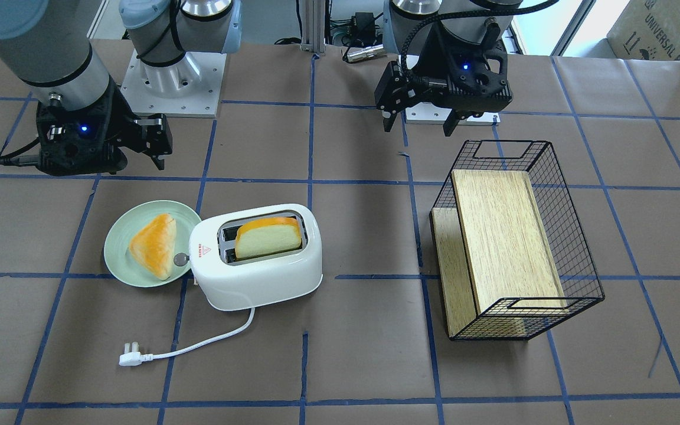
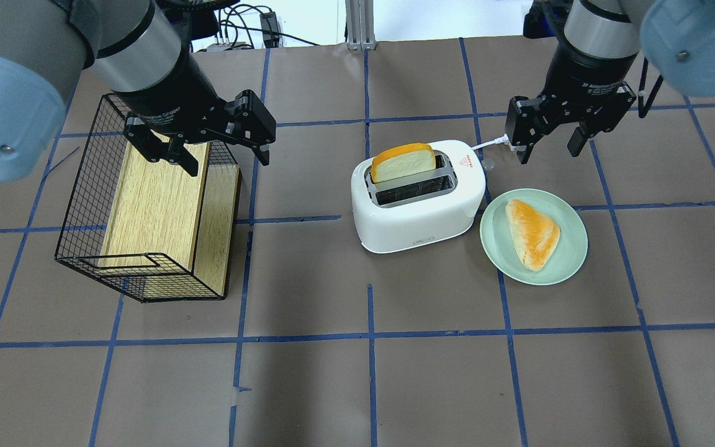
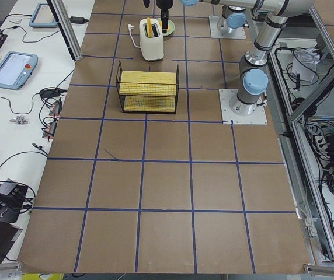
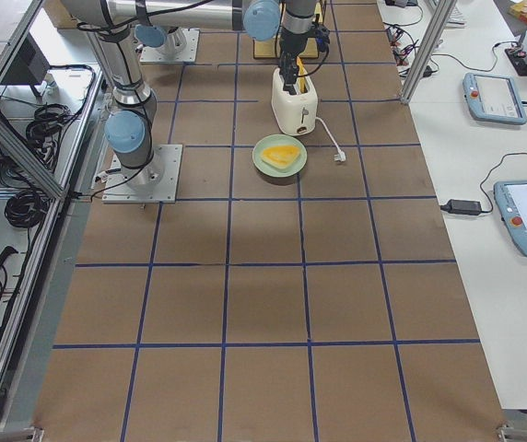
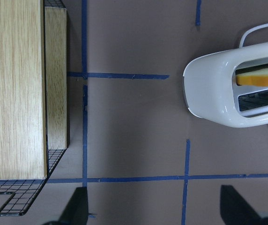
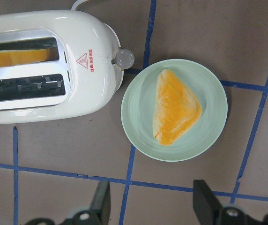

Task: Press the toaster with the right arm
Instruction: 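Raise the right gripper and move it farther from the robot past the toaster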

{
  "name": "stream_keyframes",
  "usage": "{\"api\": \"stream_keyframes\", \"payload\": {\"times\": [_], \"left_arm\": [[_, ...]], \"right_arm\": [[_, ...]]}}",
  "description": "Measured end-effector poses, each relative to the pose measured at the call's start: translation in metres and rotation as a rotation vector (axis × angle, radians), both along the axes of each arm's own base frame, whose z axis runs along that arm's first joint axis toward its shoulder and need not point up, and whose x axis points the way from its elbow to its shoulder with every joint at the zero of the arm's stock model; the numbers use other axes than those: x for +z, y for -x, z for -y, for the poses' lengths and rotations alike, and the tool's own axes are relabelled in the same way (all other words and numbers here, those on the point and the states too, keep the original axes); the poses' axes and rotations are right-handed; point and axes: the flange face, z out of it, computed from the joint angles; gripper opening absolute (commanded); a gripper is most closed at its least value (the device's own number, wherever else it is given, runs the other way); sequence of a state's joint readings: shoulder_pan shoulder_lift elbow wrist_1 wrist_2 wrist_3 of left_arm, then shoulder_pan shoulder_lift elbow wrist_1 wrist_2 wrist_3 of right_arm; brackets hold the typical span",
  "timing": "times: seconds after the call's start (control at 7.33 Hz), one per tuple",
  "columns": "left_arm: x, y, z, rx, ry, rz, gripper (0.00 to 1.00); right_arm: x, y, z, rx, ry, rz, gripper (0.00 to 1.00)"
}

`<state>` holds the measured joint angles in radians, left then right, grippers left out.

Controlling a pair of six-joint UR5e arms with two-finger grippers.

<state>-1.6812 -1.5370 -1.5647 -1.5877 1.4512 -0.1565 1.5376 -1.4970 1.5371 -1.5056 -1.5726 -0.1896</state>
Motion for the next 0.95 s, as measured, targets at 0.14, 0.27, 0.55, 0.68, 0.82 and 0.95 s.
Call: {"api": "stream_keyframes", "payload": {"times": [0.14,0.27,0.55,0.68,0.82,0.95], "left_arm": [[0.000,0.000,0.000,0.000,0.000,0.000,1.00],[0.000,0.000,0.000,0.000,0.000,0.000,1.00],[0.000,0.000,0.000,0.000,0.000,0.000,1.00],[0.000,0.000,0.000,0.000,0.000,0.000,1.00],[0.000,0.000,0.000,0.000,0.000,0.000,1.00],[0.000,0.000,0.000,0.000,0.000,0.000,1.00]], "right_arm": [[0.002,0.011,0.007,0.012,0.012,0.001,0.18],[-0.001,0.018,0.018,0.009,0.022,-0.001,0.15],[-0.007,0.016,0.038,0.066,0.073,0.002,0.14],[-0.010,0.007,0.041,0.192,0.087,0.009,0.14],[-0.014,0.000,0.042,0.344,0.089,0.018,0.14],[-0.018,-0.005,0.040,0.480,0.084,0.028,0.14]]}}
